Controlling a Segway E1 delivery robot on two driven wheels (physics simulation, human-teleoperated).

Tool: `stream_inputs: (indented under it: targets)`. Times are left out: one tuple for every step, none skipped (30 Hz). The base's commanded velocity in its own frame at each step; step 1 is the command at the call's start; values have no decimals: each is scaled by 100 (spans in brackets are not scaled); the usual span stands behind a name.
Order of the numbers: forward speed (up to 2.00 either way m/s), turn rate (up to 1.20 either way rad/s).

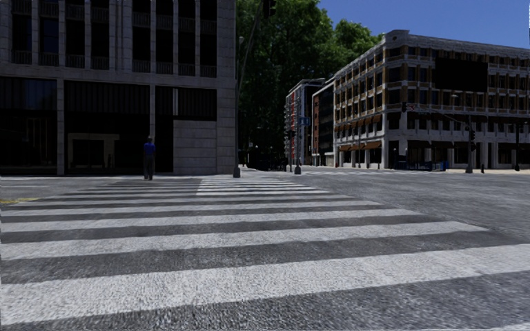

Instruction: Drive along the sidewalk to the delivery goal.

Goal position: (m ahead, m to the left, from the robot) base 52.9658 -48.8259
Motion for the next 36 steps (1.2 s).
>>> stream_inputs:
  targets:
    - [160, 0]
    - [160, 0]
    - [160, 0]
    - [160, 0]
    - [160, 0]
    - [160, 0]
    - [160, 0]
    - [160, 0]
    - [160, 0]
    - [166, 0]
    - [166, 0]
    - [200, 0]
    - [200, 0]
    - [200, 0]
    - [200, 0]
    - [200, 0]
    - [200, 0]
    - [200, 0]
    - [200, 0]
    - [200, 0]
    - [200, 0]
    - [200, 0]
    - [200, 0]
    - [200, 0]
    - [200, 0]
    - [200, 0]
    - [200, 0]
    - [200, 0]
    - [200, 0]
    - [200, 0]
    - [200, 0]
    - [200, 0]
    - [200, 0]
    - [200, 0]
    - [200, 0]
    - [200, 0]
